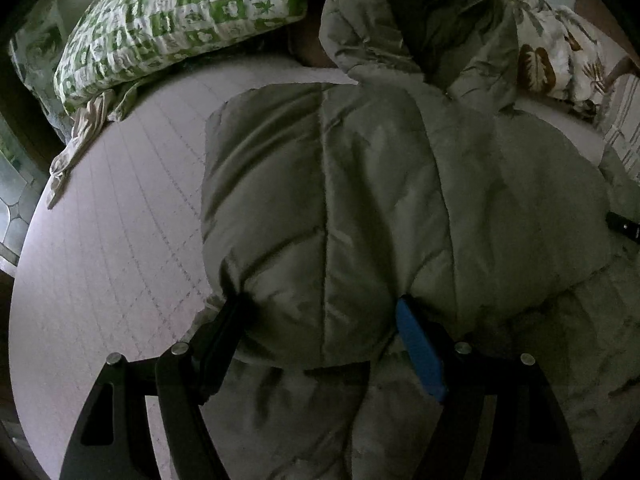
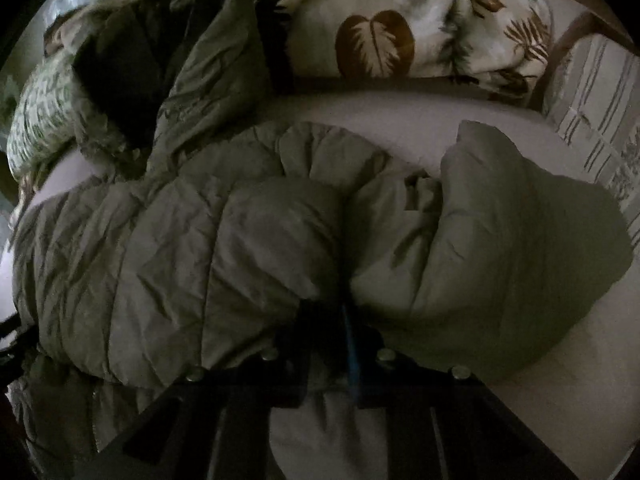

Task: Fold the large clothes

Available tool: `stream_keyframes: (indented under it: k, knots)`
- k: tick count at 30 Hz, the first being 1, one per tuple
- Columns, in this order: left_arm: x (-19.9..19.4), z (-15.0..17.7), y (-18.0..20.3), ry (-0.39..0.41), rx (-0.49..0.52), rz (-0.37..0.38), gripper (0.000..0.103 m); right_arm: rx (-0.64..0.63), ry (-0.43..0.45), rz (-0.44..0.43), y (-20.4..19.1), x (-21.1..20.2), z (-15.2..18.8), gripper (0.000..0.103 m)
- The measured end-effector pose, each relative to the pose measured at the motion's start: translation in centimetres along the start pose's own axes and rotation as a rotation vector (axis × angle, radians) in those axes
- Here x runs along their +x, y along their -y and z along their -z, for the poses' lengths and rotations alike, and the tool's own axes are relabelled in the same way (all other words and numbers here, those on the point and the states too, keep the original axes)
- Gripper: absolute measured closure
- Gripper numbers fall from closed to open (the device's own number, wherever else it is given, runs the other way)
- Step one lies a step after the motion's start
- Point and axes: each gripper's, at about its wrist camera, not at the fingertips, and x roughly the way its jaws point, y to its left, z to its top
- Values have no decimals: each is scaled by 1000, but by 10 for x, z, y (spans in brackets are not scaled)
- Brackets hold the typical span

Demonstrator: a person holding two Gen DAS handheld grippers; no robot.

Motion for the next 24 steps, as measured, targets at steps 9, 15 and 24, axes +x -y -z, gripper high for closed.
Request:
stream_keyframes:
  k: [9,15,24]
  knots:
    - [-30,6,6,64,-78,42,25,20,91,-31,41,-67,-1,0]
    - [-47,6,25,98,-45,49,25,154,66,38,127,-81,6,0]
    - [-57,10,48,139,-11,72,25,440,12,112,275,-73,27,0]
